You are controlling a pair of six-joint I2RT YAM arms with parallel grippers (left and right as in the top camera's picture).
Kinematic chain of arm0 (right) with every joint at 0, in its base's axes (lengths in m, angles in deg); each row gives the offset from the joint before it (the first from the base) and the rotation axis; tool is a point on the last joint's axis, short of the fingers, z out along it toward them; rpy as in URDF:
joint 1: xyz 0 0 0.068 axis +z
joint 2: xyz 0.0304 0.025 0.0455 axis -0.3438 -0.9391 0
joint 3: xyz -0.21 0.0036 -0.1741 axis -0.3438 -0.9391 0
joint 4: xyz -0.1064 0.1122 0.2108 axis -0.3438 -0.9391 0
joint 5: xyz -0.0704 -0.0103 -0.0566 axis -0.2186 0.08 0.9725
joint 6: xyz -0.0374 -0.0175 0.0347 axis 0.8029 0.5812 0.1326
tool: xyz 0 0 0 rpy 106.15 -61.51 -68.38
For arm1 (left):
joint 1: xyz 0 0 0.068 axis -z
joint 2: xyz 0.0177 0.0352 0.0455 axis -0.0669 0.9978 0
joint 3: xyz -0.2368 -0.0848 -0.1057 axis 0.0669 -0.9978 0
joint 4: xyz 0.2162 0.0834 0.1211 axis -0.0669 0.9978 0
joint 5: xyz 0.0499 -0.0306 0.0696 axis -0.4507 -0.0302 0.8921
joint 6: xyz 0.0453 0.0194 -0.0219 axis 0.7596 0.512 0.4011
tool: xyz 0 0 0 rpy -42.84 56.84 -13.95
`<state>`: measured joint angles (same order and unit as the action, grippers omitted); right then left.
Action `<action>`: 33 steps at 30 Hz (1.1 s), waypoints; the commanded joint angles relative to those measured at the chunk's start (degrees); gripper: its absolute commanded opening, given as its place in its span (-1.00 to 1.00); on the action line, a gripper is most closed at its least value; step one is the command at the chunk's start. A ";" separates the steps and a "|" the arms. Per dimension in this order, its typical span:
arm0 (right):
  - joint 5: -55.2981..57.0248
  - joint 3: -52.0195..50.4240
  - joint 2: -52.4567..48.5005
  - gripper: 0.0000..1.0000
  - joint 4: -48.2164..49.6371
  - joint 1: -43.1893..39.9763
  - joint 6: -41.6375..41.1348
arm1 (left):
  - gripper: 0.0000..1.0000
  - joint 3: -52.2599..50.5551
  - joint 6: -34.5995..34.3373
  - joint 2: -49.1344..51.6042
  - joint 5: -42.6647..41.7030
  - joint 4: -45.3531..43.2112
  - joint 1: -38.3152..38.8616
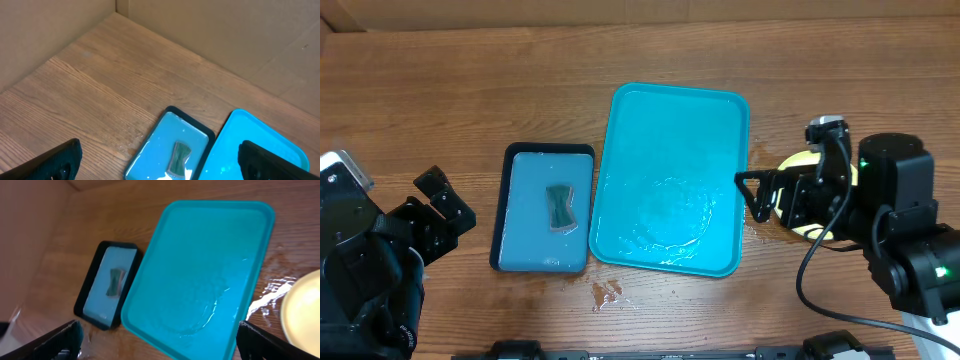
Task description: Clean dirty plates on tray and stack at the side
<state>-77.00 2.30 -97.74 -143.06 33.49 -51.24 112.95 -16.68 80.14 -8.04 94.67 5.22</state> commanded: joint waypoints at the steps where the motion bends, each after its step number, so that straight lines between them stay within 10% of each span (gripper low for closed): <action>1: -0.24 0.81 -0.22 1.00 0.28 1.31 0.63 | 1.00 0.57 -0.98 0.04 1.16 -0.22 -0.26; 22: 18.36 -0.61 10.73 0.99 0.76 -0.11 0.70 | 1.00 0.57 -0.98 0.04 1.16 -0.22 -0.26; 33: 17.57 -28.85 32.22 1.00 18.40 -12.57 0.63 | 1.00 0.57 -0.98 0.04 1.16 -0.22 -0.26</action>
<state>-58.51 -20.83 -68.89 -126.53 22.67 -50.67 112.95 -16.71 80.14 -7.84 94.65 5.22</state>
